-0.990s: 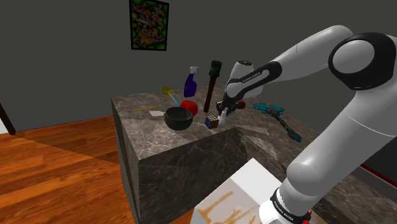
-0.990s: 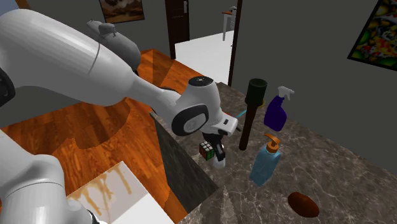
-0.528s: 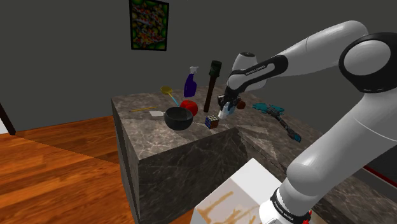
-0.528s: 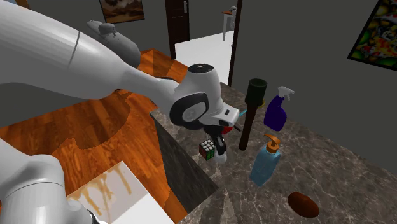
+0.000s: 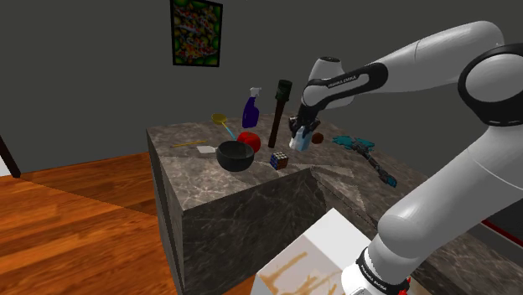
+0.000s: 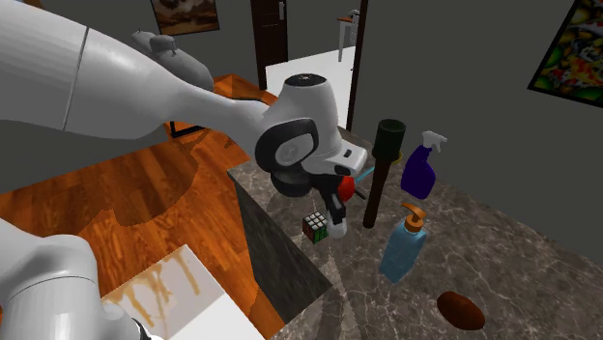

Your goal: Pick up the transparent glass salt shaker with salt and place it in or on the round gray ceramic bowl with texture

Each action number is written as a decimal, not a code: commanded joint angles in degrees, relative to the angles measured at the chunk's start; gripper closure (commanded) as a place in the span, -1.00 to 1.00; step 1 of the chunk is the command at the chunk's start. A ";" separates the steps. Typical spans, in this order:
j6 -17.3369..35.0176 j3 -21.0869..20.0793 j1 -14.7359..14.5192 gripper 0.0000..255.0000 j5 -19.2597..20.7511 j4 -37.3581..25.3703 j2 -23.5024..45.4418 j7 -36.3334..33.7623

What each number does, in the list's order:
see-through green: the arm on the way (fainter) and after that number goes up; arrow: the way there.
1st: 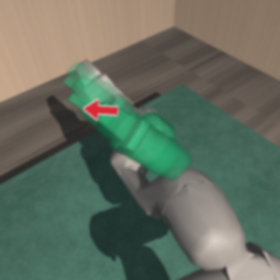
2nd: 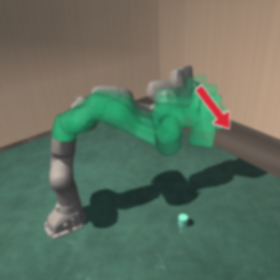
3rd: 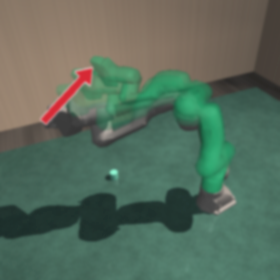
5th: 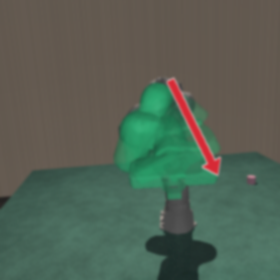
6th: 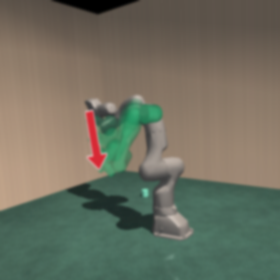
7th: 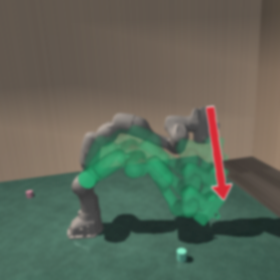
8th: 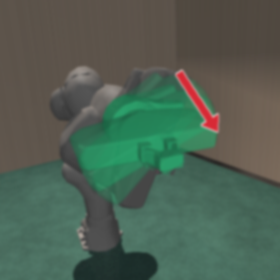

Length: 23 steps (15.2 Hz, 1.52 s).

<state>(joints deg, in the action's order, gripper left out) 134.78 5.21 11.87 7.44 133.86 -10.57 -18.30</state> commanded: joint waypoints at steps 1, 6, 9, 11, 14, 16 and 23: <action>-1.81 -0.05 -0.05 1.00 -0.11 -0.93 -0.87 0.15; -5.78 -0.14 -0.14 1.00 -0.35 -3.46 -2.31 0.50; -8.14 -0.20 -0.19 1.00 -0.49 -5.12 -3.02 0.71; -9.71 -0.24 -0.22 1.00 -0.58 -6.29 -3.42 0.84; -11.71 -0.29 -0.26 1.00 -0.69 -7.83 -3.88 1.01; -12.20 -2.15 -1.32 1.00 -0.62 -8.61 -3.33 -1.90; -14.33 -8.38 -5.01 1.00 -0.10 -13.34 0.33 -11.84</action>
<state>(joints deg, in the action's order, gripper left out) 120.93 -2.36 7.35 7.26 121.28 -10.66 -28.75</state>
